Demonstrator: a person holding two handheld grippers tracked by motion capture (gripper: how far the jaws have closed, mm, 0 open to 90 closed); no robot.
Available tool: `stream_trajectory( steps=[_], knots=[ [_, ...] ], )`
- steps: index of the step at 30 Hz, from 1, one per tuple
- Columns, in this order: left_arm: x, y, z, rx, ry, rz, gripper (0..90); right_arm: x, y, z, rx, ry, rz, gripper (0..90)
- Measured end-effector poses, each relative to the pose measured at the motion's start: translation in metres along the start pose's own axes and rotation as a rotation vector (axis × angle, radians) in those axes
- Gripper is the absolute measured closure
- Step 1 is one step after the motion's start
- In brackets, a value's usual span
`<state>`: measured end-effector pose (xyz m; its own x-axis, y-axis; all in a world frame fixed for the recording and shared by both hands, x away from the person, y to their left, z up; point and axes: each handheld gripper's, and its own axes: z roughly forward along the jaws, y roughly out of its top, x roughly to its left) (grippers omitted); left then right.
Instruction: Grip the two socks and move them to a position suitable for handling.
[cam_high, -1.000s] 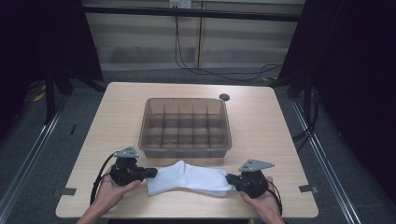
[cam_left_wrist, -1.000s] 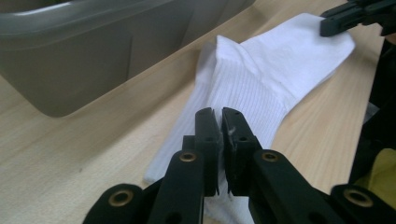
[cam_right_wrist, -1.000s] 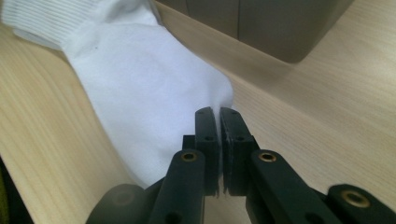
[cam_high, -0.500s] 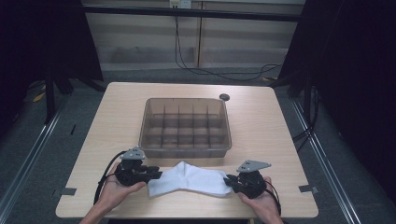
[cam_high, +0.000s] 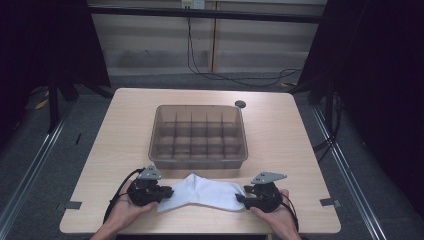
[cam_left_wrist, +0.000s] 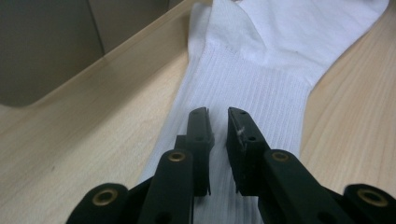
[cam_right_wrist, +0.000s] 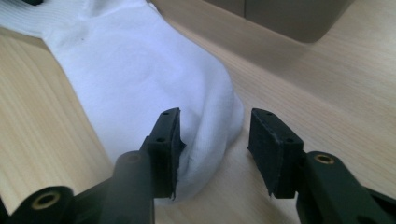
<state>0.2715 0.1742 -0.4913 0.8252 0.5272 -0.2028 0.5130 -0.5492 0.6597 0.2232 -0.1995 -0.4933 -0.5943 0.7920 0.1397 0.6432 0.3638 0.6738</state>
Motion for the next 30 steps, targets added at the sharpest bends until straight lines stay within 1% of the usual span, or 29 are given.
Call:
stream_trajectory(
  steps=[2, 4, 5, 7, 8, 9, 11, 12, 13, 15, 17, 18, 19, 20, 21, 22, 25, 26, 27, 29, 30],
  knots=[
    [0.0, -0.002, -0.002, 0.002, -0.003, -0.002, 79.1, 0.002, 0.002, 0.005, 0.009, 0.01, -0.011, 51.0],
    [0.001, -0.005, -0.004, -0.003, -0.023, -0.015, 78.2, 0.004, 0.003, 0.008, 0.006, 0.012, -0.022, 51.5],
    [0.001, -0.006, -0.005, -0.003, -0.029, -0.016, 77.2, 0.005, 0.004, 0.008, 0.01, 0.006, -0.029, 53.6],
    [-0.001, -0.007, -0.006, 0.001, -0.03, -0.004, 75.6, 0.007, 0.005, 0.01, 0.009, 0.01, -0.051, 58.0],
    [-0.002, -0.007, -0.007, 0.004, -0.03, -0.005, 74.3, 0.008, 0.006, 0.01, 0.01, 0.006, -0.061, 62.9],
    [-0.003, -0.007, -0.007, 0.008, -0.029, -0.013, 72.5, 0.008, 0.006, 0.011, 0.011, 0.011, -0.064, 65.7],
    [-0.006, -0.008, -0.008, 0.008, -0.034, -0.022, 71.1, 0.008, 0.007, 0.012, 0.01, 0.022, -0.066, 75.6],
    [-0.007, -0.009, -0.008, 0.01, -0.045, -0.022, 70.3, 0.008, 0.008, 0.012, 0.013, 0.03, -0.06, 77.0],
    [-0.009, -0.009, -0.008, 0.009, -0.058, -0.022, 70.0, 0.007, 0.009, 0.013, 0.013, 0.022, -0.049, 79.0],
    [-0.015, -0.012, -0.008, 0.005, -0.07, 0.002, 70.0, 0.003, 0.01, 0.013, 0.011, 0.01, -0.035, 81.9],
    [-0.021, -0.014, -0.006, 0.002, -0.096, 0.011, 70.0, -0.001, 0.01, 0.012, 0.01, 0.003, -0.02, 83.2],
    [-0.023, -0.013, -0.005, 0.0, -0.099, 0.016, 70.0, -0.002, 0.009, 0.011, 0.007, 0.002, -0.012, 83.7],
    [-0.025, -0.013, -0.004, 0.004, -0.104, 0.009, 70.0, -0.004, 0.009, 0.01, 0.009, 0.0, -0.01, 84.1],
    [-0.026, -0.012, -0.003, 0.003, -0.119, 0.011, 70.0, -0.005, 0.008, 0.01, 0.004, 0.001, -0.015, 84.2],
    [-0.027, -0.011, -0.002, 0.004, -0.131, 0.01, 70.0, -0.006, 0.008, 0.009, 0.007, -0.006, -0.008, 84.4],
    [-0.029, -0.01, -0.001, 0.005, -0.132, 0.017, 70.0, -0.007, 0.009, 0.009, 0.005, -0.007, -0.006, 84.4],
    [-0.03, -0.007, -0.001, -0.003, -0.142, 0.018, 68.4, -0.011, 0.01, 0.01, 0.0, 0.005, -0.011, 84.4],
    [-0.029, -0.005, -0.001, -0.014, -0.142, 0.017, 68.2, -0.011, 0.011, 0.01, -0.001, 0.006, -0.017, 84.4],
    [-0.028, -0.001, -0.002, -0.022, -0.145, 0.029, 68.2, -0.012, 0.011, 0.01, 0.001, 0.01, -0.013, 84.4],
    [-0.026, 0.008, -0.003, -0.045, -0.136, 0.052, 70.2, -0.012, 0.013, 0.01, -0.001, 0.021, -0.021, 84.5],
    [-0.023, 0.013, -0.002, -0.06, -0.135, 0.048, 70.8, -0.011, 0.014, 0.011, -0.001, 0.021, -0.018, 84.5]
  ],
)
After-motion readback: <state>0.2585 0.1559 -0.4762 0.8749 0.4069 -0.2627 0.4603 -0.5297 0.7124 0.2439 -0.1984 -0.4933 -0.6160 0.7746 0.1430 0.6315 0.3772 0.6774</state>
